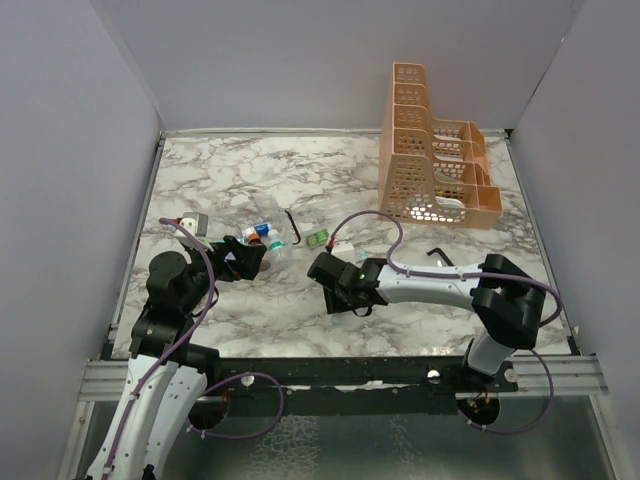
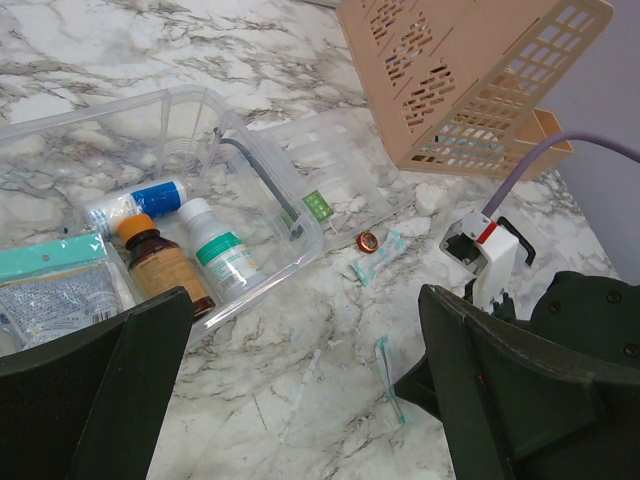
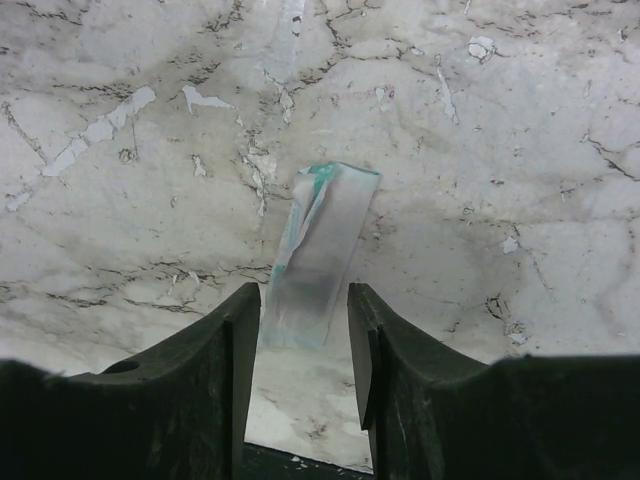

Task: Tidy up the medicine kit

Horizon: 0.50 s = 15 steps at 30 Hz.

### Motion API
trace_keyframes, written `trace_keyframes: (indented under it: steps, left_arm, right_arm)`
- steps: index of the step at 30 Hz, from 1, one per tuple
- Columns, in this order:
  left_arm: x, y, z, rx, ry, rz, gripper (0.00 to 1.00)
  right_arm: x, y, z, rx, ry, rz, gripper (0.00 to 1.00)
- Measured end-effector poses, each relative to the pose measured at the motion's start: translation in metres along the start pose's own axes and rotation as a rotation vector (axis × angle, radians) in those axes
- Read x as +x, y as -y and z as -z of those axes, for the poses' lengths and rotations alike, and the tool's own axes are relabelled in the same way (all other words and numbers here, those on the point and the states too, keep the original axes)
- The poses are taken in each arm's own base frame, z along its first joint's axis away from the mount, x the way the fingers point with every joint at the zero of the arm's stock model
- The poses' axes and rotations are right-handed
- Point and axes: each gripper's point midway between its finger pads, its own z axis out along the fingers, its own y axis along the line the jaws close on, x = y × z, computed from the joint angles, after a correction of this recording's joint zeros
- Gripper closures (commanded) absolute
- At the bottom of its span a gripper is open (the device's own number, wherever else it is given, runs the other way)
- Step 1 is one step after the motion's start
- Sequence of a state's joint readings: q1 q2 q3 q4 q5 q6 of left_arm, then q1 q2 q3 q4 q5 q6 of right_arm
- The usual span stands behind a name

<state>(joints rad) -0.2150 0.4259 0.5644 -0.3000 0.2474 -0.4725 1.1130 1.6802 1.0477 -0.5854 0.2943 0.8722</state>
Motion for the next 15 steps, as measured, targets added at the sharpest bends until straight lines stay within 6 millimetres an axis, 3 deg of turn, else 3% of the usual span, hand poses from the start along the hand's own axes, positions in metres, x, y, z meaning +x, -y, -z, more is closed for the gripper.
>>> trace_keyframes:
  steps: [9, 15]
  left_arm:
    - [0.000, 0.000, 0.000, 0.000, 0.000, 0.000, 0.01]
    - [0.000, 0.000, 0.000, 0.000, 0.000, 0.000, 0.01]
  right_arm:
    - [0.012, -0.003, -0.016, 0.046, -0.042, 0.019, 0.73]
    - [0.011, -0.002, -0.016, 0.068, -0.027, 0.022, 0.88]
